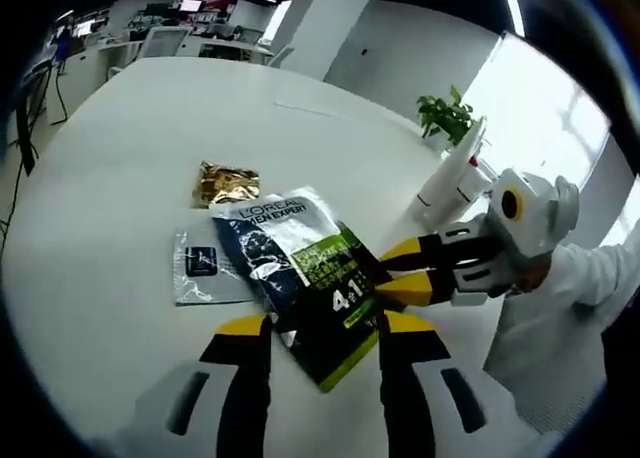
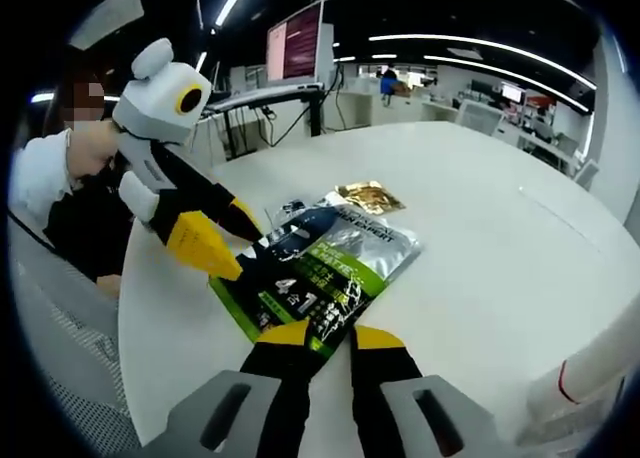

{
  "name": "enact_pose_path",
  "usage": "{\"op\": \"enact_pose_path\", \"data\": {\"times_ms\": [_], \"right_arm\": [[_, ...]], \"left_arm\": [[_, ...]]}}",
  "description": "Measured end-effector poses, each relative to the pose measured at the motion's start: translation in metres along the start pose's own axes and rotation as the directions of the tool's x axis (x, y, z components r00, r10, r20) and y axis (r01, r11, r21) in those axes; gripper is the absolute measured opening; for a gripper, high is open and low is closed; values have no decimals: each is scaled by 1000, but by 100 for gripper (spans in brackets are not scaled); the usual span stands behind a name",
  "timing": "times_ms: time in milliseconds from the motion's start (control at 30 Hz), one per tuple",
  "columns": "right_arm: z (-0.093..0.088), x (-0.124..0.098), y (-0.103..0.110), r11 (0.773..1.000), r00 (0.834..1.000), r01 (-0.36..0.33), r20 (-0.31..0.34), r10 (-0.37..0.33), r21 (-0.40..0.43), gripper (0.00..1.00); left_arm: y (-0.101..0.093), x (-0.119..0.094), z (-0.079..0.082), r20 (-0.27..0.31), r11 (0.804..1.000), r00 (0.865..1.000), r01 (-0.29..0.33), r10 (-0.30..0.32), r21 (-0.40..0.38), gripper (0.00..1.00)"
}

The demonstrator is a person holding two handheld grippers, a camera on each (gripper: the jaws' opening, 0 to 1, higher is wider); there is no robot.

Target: Arrange the skincare products in the storage area until every visible bottle or jar stands upright without overlapping.

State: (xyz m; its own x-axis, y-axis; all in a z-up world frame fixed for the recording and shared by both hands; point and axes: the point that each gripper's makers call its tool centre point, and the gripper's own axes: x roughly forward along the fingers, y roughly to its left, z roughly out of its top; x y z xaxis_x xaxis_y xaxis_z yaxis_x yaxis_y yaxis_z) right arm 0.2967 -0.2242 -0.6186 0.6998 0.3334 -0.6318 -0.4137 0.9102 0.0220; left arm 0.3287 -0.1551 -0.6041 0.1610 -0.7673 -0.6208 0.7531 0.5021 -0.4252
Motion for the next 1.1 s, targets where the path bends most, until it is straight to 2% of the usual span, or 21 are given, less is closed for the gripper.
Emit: {"op": "enact_pose_path", "data": {"times_ms": [100, 233, 367, 500, 700, 1100], "right_arm": [[-1, -1, -1, 1000, 1000, -1, -6, 1, 3, 5], [-3, -3, -3, 1000, 1000, 1, -13, -1, 2, 4], [-7, -8, -9, 1000, 1000, 13, -27, -13, -2, 4], [-12, -14, -14, 1000, 999, 24, -39, -24, -6, 5], [-18, -22, -21, 999, 998, 38, -56, -39, -10, 5], [-29, -35, -35, 998, 993, 68, -92, -69, -15, 6]], "left_arm": [[2, 2, 1, 0, 1000, 1000, -10, 10, -7, 28], [-4, 6, 2, -6, 1000, 1000, -4, 4, -4, 26], [-6, 11, 0, -21, 1000, 1000, -10, 10, 6, 18], [-15, 17, 1, -27, 1000, 1000, 7, -6, 27, 18], [-15, 27, 7, -31, 998, 999, 9, -7, 57, 15], [-33, 42, 4, -67, 991, 998, 15, -6, 134, 10]]}}
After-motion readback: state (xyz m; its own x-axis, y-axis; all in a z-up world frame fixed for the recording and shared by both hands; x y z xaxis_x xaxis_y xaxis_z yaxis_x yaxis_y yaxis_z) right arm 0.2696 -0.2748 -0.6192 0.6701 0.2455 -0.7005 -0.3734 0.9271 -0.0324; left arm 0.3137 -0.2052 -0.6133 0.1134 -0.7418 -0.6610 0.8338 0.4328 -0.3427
